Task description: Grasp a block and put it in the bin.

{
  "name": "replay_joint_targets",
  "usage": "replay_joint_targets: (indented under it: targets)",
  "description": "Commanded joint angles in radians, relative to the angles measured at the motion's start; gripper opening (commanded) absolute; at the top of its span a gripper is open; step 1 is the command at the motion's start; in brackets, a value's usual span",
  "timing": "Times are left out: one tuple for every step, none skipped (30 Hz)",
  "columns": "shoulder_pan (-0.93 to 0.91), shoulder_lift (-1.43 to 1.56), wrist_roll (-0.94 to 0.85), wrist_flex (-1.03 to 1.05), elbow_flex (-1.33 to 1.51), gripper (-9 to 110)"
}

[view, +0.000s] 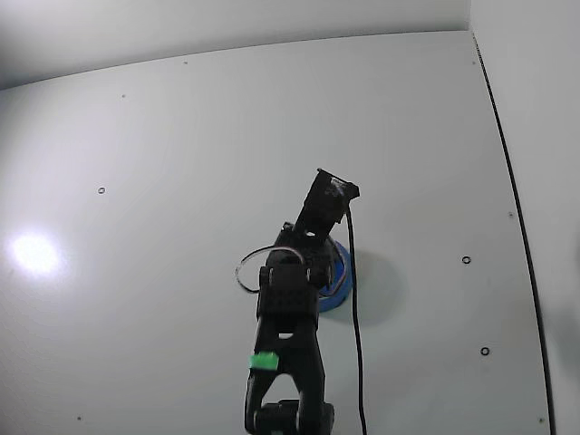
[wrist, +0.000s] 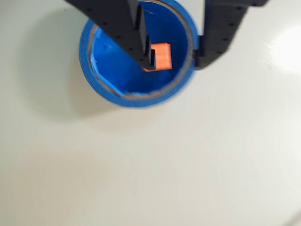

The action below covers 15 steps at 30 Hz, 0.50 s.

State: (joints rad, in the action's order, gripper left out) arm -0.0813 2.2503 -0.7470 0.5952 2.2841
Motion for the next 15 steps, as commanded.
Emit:
replay_joint_targets:
  targets:
    - [0.017, 0.278, 0.233, -0.018, -0.025, 0]
    - [0.017, 0.327, 0.304, -0.018, -0.023, 2]
    - [0.017, 0.373, 0.382, -0.018, -0.012, 3]
    - [0.017, 0.414, 0.466, -0.018, 0.008, 3]
    - [0.018, 0.457, 0.549, -0.02, 0.035, 3]
    - [0.018, 0.497, 0.635, -0.029, 0.066, 2]
    - [0.018, 0.537, 0.718, -0.034, 0.097, 2]
    - [0.018, 0.577, 0.801, -0.034, 0.13, 1]
    - [0.018, 0.617, 0.881, -0.034, 0.163, 1]
    - [0.018, 0.66, 0.953, -0.034, 0.195, 0]
    - [0.018, 0.699, 1.015, -0.028, 0.23, 0]
    - [0.018, 0.744, 1.077, -0.021, 0.262, 0]
    - [0.018, 0.785, 1.126, -0.02, 0.298, 0]
    - [0.018, 0.827, 1.157, -0.02, 0.333, 0]
    - [0.018, 0.867, 1.164, -0.02, 0.367, 0]
